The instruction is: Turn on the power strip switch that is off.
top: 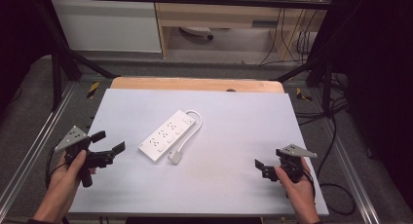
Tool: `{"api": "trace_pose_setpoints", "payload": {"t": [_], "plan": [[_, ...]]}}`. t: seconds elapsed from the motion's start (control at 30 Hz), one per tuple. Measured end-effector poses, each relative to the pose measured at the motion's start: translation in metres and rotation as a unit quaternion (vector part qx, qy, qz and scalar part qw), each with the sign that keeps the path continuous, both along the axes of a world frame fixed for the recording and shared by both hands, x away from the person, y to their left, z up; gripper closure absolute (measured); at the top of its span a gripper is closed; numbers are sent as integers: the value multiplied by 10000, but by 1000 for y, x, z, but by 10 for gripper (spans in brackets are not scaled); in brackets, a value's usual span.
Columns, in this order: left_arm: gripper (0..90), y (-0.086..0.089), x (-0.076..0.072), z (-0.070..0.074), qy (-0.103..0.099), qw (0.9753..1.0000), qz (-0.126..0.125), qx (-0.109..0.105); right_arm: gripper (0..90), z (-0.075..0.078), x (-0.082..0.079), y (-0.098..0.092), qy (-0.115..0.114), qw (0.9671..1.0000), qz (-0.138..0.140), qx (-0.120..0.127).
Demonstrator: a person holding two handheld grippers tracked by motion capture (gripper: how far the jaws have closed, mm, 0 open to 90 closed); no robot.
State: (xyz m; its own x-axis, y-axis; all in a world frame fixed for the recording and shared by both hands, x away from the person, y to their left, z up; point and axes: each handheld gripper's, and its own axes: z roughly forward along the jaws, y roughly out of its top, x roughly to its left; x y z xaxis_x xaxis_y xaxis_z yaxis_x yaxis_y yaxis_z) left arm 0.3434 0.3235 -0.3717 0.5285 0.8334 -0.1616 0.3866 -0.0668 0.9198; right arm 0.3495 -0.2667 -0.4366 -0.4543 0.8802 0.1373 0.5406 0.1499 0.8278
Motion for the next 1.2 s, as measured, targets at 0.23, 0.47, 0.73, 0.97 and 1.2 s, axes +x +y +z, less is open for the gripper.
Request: {"api": "trace_pose_setpoints", "payload": {"t": [0.23,0.47,0.73,0.97,1.2], "plan": [[68,11,-10,-10,16,10000,82,-26,29,-1,0,0,1,10000,-9,-9],[68,8,-15,-28,112,9999,50,26,29,-1,1,0,6,10000,-13,-12],[70,-1,-14,-49,306,9994,-47,159,29,-1,1,0,12,10000,-8,-13],[71,-16,-13,-65,513,9978,-242,357,29,-2,2,0,28,10000,-12,-29],[71,-32,-19,-77,784,9928,-462,785,26,-6,4,1,148,9998,16,-118]]}}
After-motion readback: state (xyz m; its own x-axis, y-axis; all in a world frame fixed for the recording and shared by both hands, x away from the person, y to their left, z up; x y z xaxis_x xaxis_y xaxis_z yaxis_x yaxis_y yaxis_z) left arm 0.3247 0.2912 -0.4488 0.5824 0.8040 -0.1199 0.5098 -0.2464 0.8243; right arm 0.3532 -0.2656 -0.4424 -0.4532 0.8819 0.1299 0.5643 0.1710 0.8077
